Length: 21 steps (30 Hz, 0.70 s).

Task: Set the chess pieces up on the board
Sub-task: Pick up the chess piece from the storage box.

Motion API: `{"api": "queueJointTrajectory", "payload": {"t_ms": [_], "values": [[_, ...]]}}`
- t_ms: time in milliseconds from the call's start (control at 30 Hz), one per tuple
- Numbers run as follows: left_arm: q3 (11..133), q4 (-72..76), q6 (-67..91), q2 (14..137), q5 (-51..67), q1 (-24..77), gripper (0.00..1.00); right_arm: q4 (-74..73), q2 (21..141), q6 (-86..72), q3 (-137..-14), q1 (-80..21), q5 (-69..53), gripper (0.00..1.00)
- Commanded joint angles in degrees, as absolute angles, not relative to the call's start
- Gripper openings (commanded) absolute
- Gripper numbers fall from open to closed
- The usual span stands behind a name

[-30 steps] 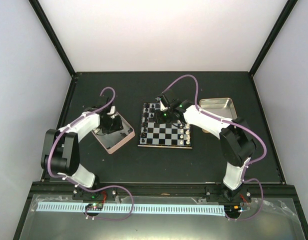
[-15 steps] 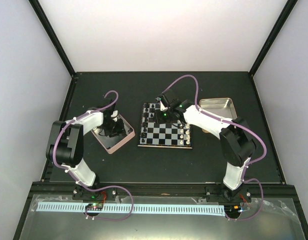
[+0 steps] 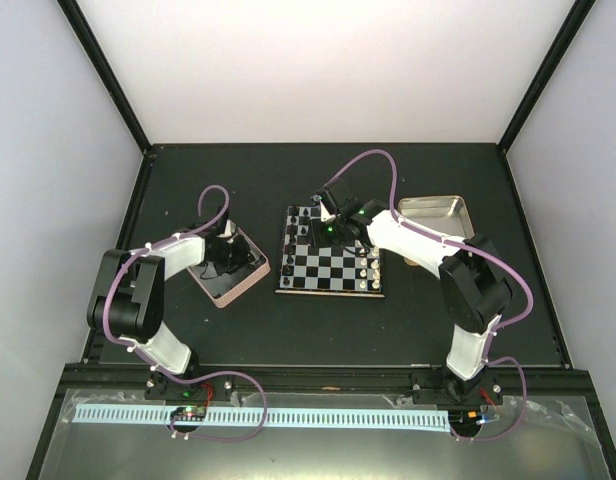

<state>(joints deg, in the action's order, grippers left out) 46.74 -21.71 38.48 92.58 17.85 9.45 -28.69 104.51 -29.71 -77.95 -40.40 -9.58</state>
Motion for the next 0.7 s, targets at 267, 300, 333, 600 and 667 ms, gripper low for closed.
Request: {"api": "queueJointTrajectory", "payload": {"t_ms": [267, 300, 333, 600, 667], "values": [[43.78, -15.36, 46.05, 94.57, 14.58, 9.73, 0.21, -28.47, 102.57, -29.36, -77.17, -40.1, -10.11, 0.33], [43.67, -15.21, 46.24, 94.72, 14.56, 9.68, 0.21, -28.48, 102.57, -29.29, -77.17, -40.08, -10.13, 0.33], [43.6, -15.14, 46.43, 94.81, 14.59, 9.67, 0.2, -28.51, 102.5, -29.27, -77.17, -40.16, -10.11, 0.33], [43.56, -17.93, 46.84, 95.48, 15.19, 9.76, 0.25, -28.65, 102.3, -29.27, -77.08, -40.14, -10.02, 0.33], [43.31, -18.74, 46.97, 95.4, 15.3, 9.78, 0.27, -28.61, 102.3, -29.3, -77.08, -40.12, -10.07, 0.33]]}}
